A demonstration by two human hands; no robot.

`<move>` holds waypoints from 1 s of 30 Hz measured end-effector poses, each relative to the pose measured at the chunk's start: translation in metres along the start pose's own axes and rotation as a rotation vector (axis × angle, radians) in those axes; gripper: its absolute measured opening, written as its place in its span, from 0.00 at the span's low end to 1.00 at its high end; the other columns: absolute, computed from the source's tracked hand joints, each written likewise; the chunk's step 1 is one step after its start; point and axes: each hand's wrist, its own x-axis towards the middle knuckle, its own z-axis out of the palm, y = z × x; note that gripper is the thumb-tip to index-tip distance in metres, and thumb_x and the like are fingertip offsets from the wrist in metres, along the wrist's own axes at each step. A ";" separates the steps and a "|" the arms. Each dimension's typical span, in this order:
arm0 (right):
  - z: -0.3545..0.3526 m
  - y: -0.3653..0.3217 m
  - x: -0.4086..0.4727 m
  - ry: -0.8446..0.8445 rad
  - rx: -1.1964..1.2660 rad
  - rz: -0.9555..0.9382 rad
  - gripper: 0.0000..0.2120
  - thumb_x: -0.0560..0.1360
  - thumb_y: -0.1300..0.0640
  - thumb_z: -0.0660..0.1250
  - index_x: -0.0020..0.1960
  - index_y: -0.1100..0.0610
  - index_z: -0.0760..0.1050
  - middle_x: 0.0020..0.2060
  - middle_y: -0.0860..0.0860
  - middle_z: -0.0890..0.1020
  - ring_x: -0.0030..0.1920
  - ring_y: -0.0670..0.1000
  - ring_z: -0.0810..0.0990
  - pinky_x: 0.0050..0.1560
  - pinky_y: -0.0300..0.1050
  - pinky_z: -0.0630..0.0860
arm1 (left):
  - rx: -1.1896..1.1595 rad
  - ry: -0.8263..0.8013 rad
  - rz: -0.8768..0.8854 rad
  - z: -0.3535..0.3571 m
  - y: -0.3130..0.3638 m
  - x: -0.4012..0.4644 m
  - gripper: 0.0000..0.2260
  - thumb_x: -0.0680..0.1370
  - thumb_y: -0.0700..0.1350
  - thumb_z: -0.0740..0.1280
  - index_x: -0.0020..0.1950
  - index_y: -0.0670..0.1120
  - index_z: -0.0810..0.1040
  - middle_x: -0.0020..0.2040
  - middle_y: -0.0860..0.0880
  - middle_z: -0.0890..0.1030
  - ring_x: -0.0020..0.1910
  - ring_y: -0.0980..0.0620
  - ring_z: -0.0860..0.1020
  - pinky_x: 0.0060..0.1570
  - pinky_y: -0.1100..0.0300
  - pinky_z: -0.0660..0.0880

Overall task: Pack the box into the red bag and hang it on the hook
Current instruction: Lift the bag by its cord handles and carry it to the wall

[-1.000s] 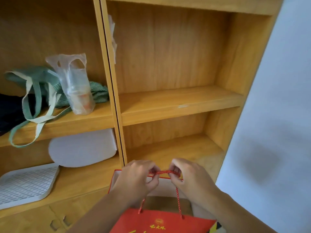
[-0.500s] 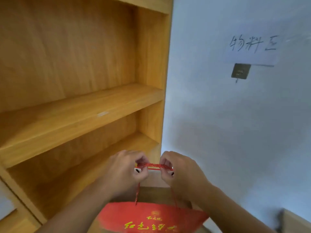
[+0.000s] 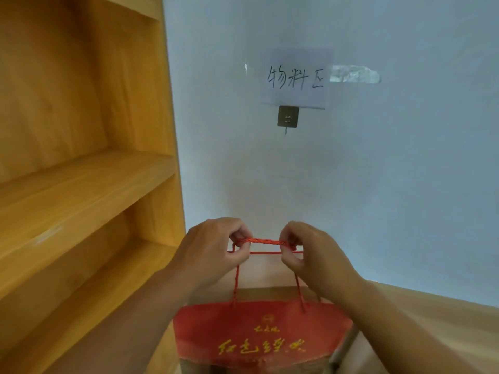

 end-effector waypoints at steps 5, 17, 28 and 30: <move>-0.004 0.006 0.005 0.024 -0.003 0.024 0.06 0.76 0.59 0.70 0.45 0.49 0.76 0.39 0.45 0.81 0.42 0.48 0.81 0.45 0.52 0.82 | -0.032 -0.009 0.022 0.005 -0.004 0.015 0.04 0.77 0.48 0.73 0.50 0.56 0.82 0.46 0.59 0.85 0.46 0.60 0.82 0.47 0.66 0.80; -0.011 0.035 0.046 0.065 0.060 0.052 0.04 0.80 0.58 0.71 0.47 0.51 0.79 0.40 0.45 0.84 0.41 0.47 0.83 0.48 0.51 0.85 | -0.052 0.027 0.059 0.015 -0.011 0.069 0.03 0.79 0.49 0.71 0.53 0.56 0.82 0.46 0.60 0.84 0.48 0.61 0.81 0.50 0.60 0.81; -0.005 0.059 0.127 0.131 0.063 0.122 0.06 0.79 0.58 0.72 0.46 0.49 0.80 0.38 0.42 0.83 0.40 0.44 0.83 0.46 0.47 0.85 | -0.176 0.040 0.124 0.023 -0.056 0.158 0.04 0.79 0.47 0.71 0.52 0.54 0.83 0.45 0.58 0.85 0.48 0.60 0.82 0.51 0.59 0.82; -0.005 0.063 0.145 0.136 0.047 0.154 0.06 0.79 0.57 0.73 0.45 0.48 0.80 0.37 0.42 0.83 0.41 0.44 0.83 0.46 0.46 0.85 | -0.225 0.033 0.145 0.025 -0.066 0.179 0.04 0.78 0.45 0.72 0.51 0.53 0.83 0.44 0.58 0.85 0.47 0.59 0.83 0.50 0.60 0.82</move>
